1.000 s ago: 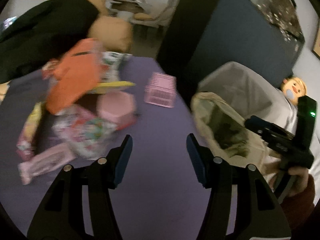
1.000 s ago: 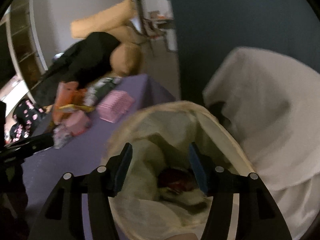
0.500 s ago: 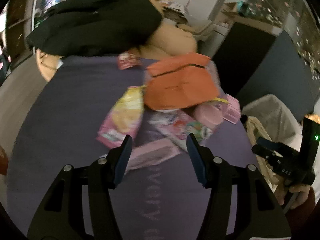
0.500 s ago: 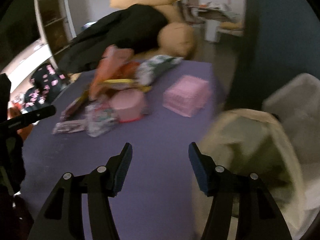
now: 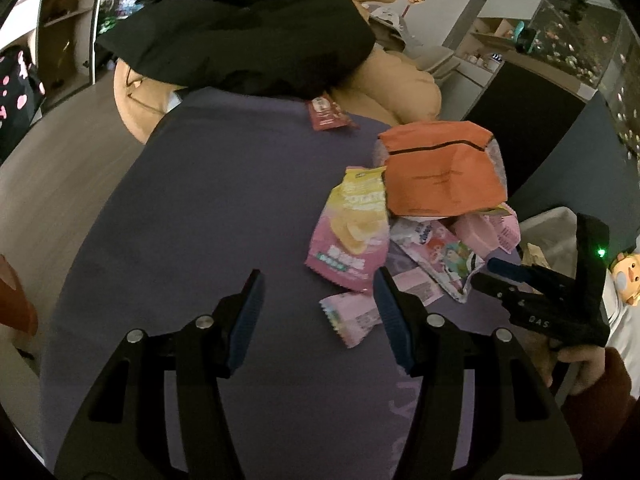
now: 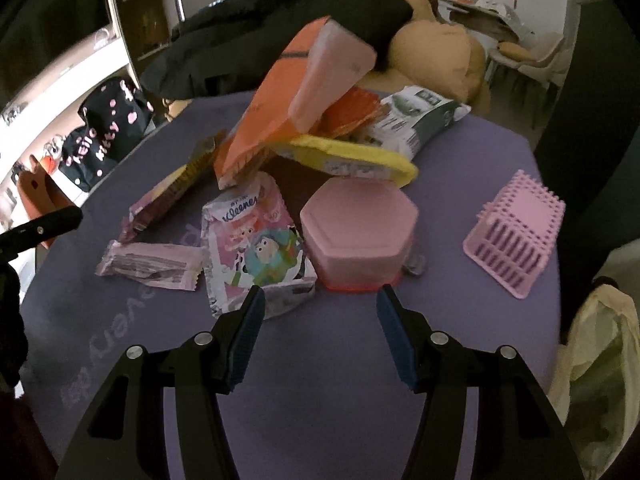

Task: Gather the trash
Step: 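Move both grippers back over the table toward the remaining wrappers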

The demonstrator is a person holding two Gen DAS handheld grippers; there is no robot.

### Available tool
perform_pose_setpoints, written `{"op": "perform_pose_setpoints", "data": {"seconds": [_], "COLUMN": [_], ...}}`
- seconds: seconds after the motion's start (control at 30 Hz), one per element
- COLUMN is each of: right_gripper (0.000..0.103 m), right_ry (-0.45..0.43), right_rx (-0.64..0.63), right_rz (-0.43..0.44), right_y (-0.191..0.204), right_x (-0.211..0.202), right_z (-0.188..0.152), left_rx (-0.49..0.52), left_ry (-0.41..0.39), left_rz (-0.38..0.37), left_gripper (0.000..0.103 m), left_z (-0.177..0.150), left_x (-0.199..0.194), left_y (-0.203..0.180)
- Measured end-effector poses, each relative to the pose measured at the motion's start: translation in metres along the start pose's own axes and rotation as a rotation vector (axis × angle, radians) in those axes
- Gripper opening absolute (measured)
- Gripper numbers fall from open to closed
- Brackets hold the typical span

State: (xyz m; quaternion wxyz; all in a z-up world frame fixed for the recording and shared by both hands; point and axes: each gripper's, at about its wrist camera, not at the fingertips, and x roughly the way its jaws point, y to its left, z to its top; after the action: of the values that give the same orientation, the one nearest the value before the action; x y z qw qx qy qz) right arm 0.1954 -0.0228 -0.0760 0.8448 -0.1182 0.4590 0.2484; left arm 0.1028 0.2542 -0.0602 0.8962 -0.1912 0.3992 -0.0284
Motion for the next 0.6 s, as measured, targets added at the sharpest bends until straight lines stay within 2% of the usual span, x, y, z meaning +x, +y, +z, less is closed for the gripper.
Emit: {"op": "perform_pose_setpoints", "data": {"seconds": [0.23, 0.43, 0.53, 0.6], "right_gripper": [0.055, 0.05, 0.038, 0.019], "right_ry": [-0.003, -0.002, 0.001, 0.007], "right_rx": [-0.02, -0.061, -0.081, -0.079], "right_rz": [-0.028, -0.025, -0.026, -0.008], "right_y": [0.004, 0.012, 0.014, 0.015], "right_x": [0.002, 0.002, 0.0, -0.003], "right_z": [0.001, -0.003, -0.005, -0.005], "left_rx": [-0.015, -0.03, -0.021, -0.014], "left_ry": [-0.002, -0.003, 0.01, 0.018], "left_rz": [-0.019, -0.018, -0.031, -0.034], "left_gripper": [0.053, 0.053, 0.053, 0.053], "left_z": [0.0, 0.003, 0.002, 0.001], "left_x": [0.0, 0.004, 0.008, 0.01], "left_y": [0.006, 0.009, 0.006, 0.004]}}
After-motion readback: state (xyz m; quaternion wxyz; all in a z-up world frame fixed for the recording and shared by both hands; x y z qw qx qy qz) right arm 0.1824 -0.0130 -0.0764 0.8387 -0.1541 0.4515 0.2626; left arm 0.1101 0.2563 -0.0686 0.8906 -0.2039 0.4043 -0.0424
